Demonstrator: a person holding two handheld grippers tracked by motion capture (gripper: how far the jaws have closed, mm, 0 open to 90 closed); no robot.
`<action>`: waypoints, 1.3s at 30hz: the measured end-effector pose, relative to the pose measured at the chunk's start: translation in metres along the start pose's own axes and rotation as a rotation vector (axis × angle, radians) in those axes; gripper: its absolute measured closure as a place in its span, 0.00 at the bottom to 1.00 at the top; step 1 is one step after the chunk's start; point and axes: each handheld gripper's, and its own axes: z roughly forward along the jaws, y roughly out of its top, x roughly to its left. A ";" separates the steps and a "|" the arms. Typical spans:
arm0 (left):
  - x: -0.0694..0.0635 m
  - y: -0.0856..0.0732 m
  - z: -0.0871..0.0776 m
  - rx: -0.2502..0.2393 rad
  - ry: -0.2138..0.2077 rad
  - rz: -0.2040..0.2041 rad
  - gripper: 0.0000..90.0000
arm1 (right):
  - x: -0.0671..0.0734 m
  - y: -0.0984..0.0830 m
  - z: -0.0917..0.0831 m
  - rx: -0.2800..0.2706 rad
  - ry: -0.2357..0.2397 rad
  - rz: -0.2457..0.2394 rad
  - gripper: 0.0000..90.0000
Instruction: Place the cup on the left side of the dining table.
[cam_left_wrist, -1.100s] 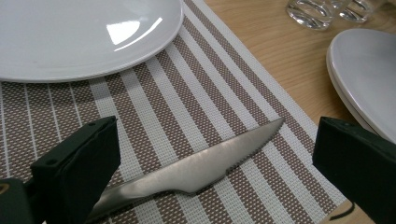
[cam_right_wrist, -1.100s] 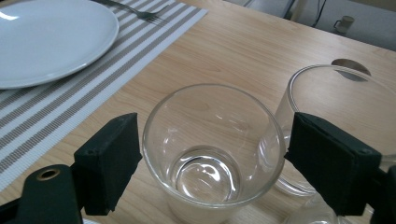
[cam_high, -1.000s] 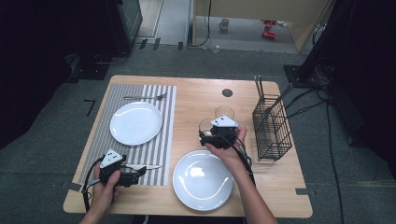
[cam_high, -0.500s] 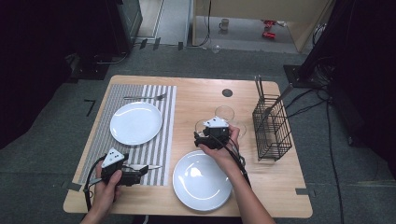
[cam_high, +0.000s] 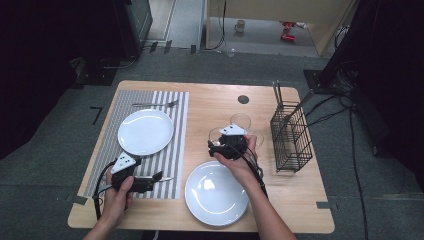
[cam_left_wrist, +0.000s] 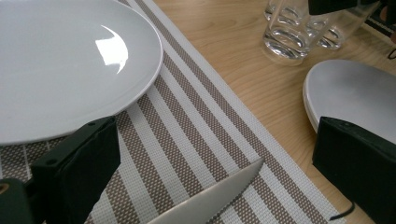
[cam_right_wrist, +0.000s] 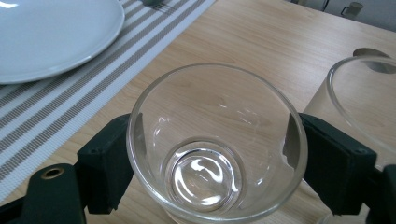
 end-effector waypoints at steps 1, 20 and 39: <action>-0.001 0.001 0.001 0.000 -0.004 0.000 0.01 | 0.000 0.001 -0.002 -0.004 0.007 0.006 0.20; -0.013 0.036 0.028 -0.027 -0.118 -0.009 0.01 | -0.001 0.017 -0.032 -0.041 0.064 -0.002 0.20; -0.033 0.060 0.051 -0.082 -0.166 0.063 0.01 | 0.010 0.039 -0.056 -0.080 0.134 -0.015 0.20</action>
